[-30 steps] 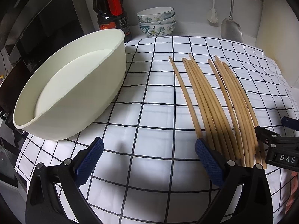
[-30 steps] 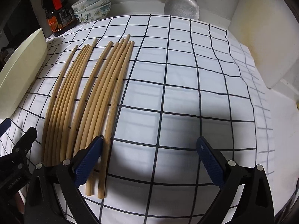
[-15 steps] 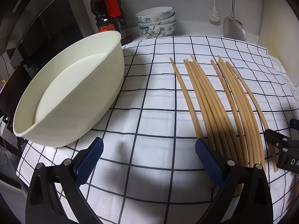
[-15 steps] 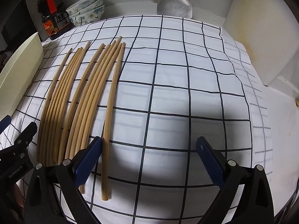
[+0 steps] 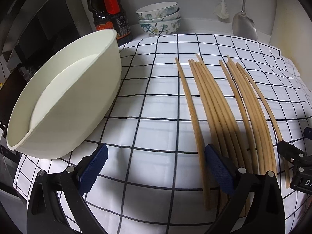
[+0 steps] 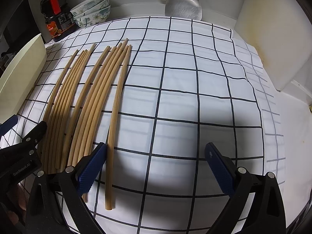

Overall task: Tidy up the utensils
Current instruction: 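Lower the left gripper toward one chopstick while the right gripper lowers toward another, then close the left gripper on one chopstick while the right gripper closes on another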

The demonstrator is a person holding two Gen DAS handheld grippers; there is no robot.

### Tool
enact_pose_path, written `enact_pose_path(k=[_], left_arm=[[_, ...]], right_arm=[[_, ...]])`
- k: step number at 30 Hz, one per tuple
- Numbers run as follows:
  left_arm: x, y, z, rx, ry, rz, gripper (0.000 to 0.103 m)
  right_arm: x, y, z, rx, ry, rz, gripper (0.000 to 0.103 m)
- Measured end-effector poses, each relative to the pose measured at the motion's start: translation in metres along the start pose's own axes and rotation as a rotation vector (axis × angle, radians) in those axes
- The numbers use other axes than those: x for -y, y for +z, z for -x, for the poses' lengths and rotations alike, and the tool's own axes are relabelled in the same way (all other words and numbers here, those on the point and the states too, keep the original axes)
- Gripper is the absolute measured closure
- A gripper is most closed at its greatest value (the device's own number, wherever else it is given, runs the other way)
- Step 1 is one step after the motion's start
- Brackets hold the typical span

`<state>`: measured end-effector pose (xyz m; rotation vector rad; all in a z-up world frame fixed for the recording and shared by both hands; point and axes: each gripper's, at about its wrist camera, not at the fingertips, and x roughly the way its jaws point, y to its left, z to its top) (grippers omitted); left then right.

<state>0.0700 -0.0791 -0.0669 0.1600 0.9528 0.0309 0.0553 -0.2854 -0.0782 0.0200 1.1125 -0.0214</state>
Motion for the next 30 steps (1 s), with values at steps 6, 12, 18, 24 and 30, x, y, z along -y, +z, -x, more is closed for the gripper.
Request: enact_pose_path(k=[6, 12, 18, 24, 30], left_arm=[[0.001, 0.012, -0.007, -0.029, 0.021, -0.016, 0.005], [0.004, 0.022, -0.013, -0.019, 0.028, -0.031, 0.005], [0.006, 0.028, -0.017, 0.000, -0.016, -0.021, 0.015], [0.013, 0.025, -0.011, 0.014, -0.096, -0.021, 0.055], [0.021, 0.023, -0.007, 0.010, -0.158, -0.029, 0.096]], right_arm=[[-0.003, 0.002, -0.001, 0.031, -0.008, 0.007, 0.008], [-0.006, 0.014, -0.007, 0.073, -0.015, 0.013, 0.008], [-0.006, 0.022, -0.013, 0.107, 0.004, 0.010, 0.009], [-0.017, 0.022, -0.007, 0.142, 0.030, 0.045, 0.048], [-0.025, 0.021, -0.003, 0.149, 0.016, 0.070, 0.096]])
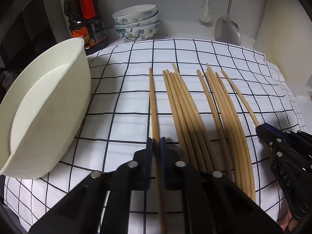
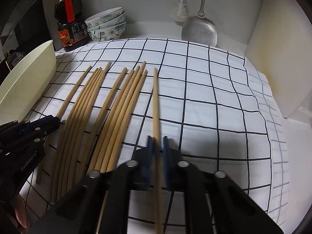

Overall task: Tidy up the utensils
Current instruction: 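Close the left gripper on one chopstick while the right gripper closes on another, then lift the left gripper's chopstick over the white basin while the right gripper carries its own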

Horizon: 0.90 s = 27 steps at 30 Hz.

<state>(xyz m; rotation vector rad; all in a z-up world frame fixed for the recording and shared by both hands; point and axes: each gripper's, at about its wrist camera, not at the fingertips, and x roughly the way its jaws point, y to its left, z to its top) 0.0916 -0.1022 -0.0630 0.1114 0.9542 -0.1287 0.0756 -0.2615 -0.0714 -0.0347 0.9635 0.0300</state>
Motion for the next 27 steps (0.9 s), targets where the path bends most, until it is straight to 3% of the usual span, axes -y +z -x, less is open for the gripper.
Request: enact_pose_path(k=[5, 15, 20, 27], left_arm=[[-0.008, -0.002, 0.004, 0.003, -0.050, 0.024, 0.096], [-0.030, 0.003, 0.057, 0.078, -0.158, 0.015, 0.096], [-0.059, 0.019, 0.091, 0.127, -0.193, 0.021, 0.096], [-0.142, 0.035, 0.120, 0.186, -0.135, 0.051, 0.096]], right_arm=[[0.011, -0.003, 0.004, 0.006, 0.068, -0.065, 0.097], [0.012, 0.007, 0.052, 0.131, 0.160, -0.139, 0.097], [-0.018, 0.027, 0.083, 0.199, 0.227, -0.139, 0.097], [-0.098, 0.071, 0.105, 0.239, 0.298, -0.061, 0.096]])
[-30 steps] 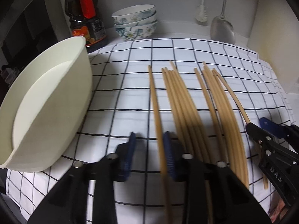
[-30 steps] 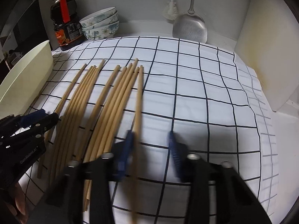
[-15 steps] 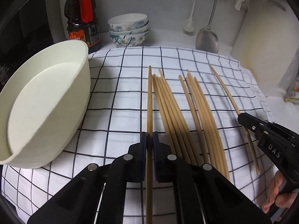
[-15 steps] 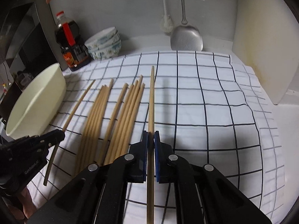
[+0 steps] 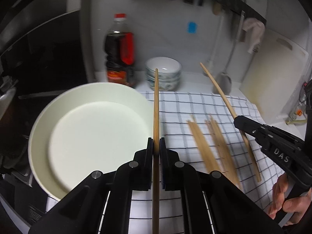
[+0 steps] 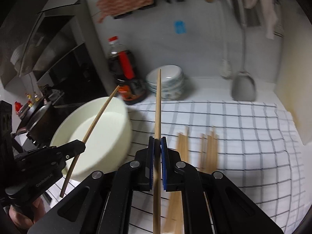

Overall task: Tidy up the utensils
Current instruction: 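Lift the left gripper's chopstick over the white basin while the right gripper carries its own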

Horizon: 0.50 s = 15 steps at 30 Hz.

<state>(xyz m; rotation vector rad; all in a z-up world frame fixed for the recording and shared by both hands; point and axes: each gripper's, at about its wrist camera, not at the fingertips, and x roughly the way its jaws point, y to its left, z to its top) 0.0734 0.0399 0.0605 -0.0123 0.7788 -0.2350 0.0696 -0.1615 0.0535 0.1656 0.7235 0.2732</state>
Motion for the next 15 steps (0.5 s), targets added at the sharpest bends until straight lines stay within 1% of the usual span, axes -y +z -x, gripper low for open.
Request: enact_pose_path(k=[2, 6, 9, 12, 15], left_arm=[[-0.028, 0.006, 0.003, 0.011, 0.035, 0.015, 0.096], [-0.074, 0.010, 0.000, 0.007, 0.082, 0.017, 0.096], [-0.097, 0.009, -0.009, -0.002, 0.101, 0.020, 0.096], [-0.122, 0.006, -0.021, -0.030, 0.105, 0.037, 0.096], [-0.135, 0.005, -0.032, -0.043, 0.109, 0.040, 0.096]], right_arm=[[-0.022, 0.007, -0.010, -0.002, 0.020, 0.015, 0.096], [-0.074, 0.025, -0.038, -0.026, 0.080, 0.050, 0.096], [-0.105, 0.030, -0.064, -0.050, 0.112, 0.070, 0.096], [-0.121, 0.032, -0.091, -0.090, 0.129, 0.060, 0.096], [-0.134, 0.030, -0.121, -0.149, 0.128, 0.065, 0.096]])
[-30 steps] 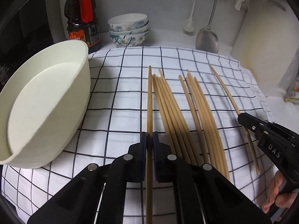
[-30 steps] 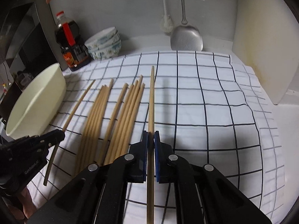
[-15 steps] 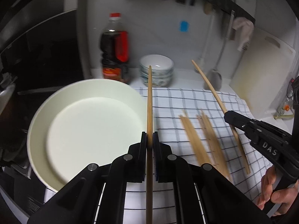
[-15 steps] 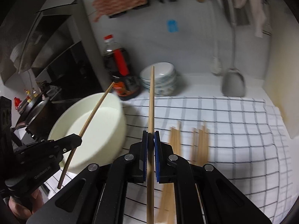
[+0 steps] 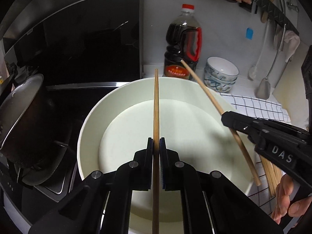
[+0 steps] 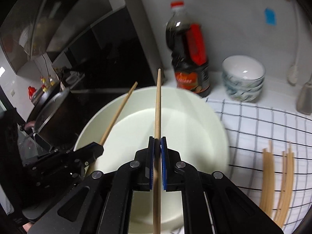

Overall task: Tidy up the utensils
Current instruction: 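Lift the left gripper's chopstick over the white basin while the right gripper carries its own, then open the left gripper over the basin while the right gripper opens to drop its chopstick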

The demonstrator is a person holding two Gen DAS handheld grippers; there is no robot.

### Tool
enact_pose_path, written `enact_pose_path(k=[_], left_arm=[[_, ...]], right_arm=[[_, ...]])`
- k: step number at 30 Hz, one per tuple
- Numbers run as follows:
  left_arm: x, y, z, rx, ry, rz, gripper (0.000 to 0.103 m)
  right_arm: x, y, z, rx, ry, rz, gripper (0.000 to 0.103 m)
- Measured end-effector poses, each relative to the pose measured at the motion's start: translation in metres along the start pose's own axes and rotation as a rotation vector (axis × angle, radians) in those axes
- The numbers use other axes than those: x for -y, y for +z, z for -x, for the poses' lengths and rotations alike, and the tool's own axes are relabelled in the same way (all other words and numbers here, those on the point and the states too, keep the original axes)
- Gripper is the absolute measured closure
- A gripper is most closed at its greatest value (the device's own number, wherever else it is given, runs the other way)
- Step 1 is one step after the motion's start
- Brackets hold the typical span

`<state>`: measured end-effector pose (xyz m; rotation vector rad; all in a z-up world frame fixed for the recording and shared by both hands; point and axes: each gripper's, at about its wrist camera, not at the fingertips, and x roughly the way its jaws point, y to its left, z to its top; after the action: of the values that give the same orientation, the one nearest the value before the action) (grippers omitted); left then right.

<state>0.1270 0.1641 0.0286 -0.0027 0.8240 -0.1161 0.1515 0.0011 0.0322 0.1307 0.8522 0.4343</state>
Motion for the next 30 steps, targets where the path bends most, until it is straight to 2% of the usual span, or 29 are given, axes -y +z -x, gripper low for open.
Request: enact_pose_path(k=[6, 9, 11, 12, 13, 14, 15, 16, 17, 26, 30], left_arm=[[-0.006, 0.001, -0.025, -0.031, -0.005, 0.008, 0.096], [-0.006, -0.002, -0.030, -0.041, -0.010, 0.008, 0.096], [-0.004, -0.005, -0.029, -0.035, 0.014, 0.006, 0.094], [-0.005, -0.007, -0.028, -0.030, 0.025, 0.011, 0.091], [-0.006, -0.008, -0.026, -0.021, 0.037, 0.017, 0.080], [-0.007, -0.010, -0.022, -0.006, 0.051, 0.028, 0.062], [-0.008, -0.011, -0.018, 0.010, 0.059, 0.039, 0.051], [-0.010, -0.013, -0.011, 0.040, 0.065, 0.060, 0.031], [-0.011, -0.015, -0.004, 0.063, 0.069, 0.074, 0.027], [0.006, -0.036, 0.018, 0.089, 0.098, 0.074, 0.020], [0.025, -0.044, 0.021, 0.077, 0.068, 0.062, 0.016]], right_arm=[[0.010, -0.003, -0.035, -0.075, -0.035, -0.024, 0.096], [0.013, -0.006, -0.041, -0.088, -0.053, -0.026, 0.096], [0.014, -0.009, -0.039, -0.094, -0.056, -0.031, 0.095], [0.013, -0.011, -0.035, -0.090, -0.053, -0.032, 0.083], [0.012, -0.011, -0.030, -0.079, -0.056, -0.029, 0.071], [0.009, -0.012, -0.022, -0.047, -0.076, -0.012, 0.069], [0.006, -0.013, -0.013, -0.021, -0.106, 0.013, 0.069], [0.004, -0.014, -0.007, -0.007, -0.120, 0.029, 0.069], [0.005, -0.015, -0.002, 0.000, -0.116, 0.031, 0.069], [0.024, -0.039, 0.042, 0.043, -0.132, 0.026, 0.059], [0.045, -0.054, 0.058, 0.049, -0.151, 0.002, 0.056]])
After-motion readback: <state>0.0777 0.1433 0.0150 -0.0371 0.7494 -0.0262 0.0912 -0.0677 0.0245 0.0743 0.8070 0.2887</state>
